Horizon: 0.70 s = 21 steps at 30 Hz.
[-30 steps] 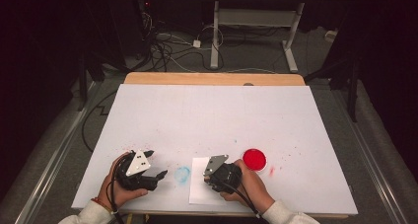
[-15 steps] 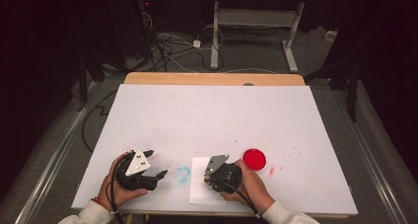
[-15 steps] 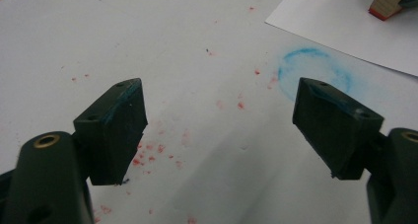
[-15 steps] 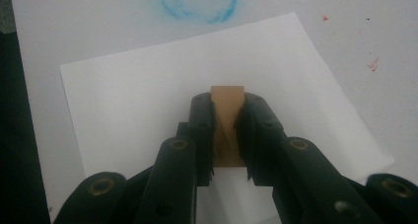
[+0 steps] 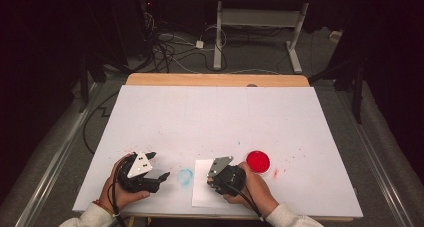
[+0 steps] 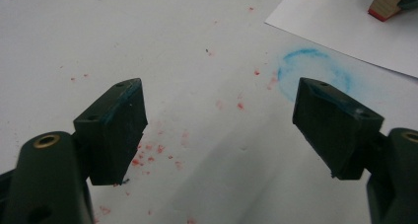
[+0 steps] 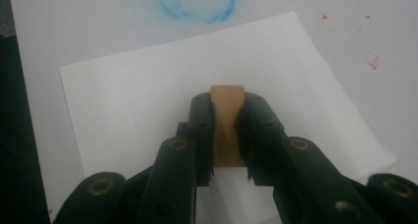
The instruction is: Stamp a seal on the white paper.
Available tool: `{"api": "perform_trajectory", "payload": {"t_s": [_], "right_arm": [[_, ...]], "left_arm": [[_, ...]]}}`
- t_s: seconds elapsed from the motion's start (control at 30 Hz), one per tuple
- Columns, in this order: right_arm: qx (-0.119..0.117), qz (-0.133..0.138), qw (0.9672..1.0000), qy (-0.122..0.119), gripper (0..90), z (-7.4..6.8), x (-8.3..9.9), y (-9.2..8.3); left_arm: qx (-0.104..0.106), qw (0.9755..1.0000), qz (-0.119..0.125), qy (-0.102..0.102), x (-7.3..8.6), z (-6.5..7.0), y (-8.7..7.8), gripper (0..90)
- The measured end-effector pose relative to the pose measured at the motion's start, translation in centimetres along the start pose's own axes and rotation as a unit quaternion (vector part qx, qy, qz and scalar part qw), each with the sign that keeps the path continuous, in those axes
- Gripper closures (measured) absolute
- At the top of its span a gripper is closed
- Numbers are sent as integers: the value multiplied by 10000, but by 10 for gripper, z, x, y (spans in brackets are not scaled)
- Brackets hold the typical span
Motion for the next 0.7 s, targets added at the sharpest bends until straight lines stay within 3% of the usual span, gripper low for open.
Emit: {"api": "perform_trajectory", "payload": {"t_s": [0.27,0.47,0.7], "right_arm": [[77,60,9999,75,764,-1,-2,-3],[103,471,9987,174,764,3,-12,-28],[216,663,9973,240,764,11,-14,-47]], "left_arm": [[-24,10000,25,-45,0,-1,-1,201],[-25,10000,28,-69,2,-3,-2,201],[-11,9999,48,-103,3,-4,-2,201]]}}
Point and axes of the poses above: each handheld gripper's, and its own axes: y roughly forward along the jaws, x roughly out of its underside, z roughly to its right, the point moved 3 cm from there along y, roughly forward along the jaws, and after that the axes turned 2 degrees about -y, right-handed, at the moved point
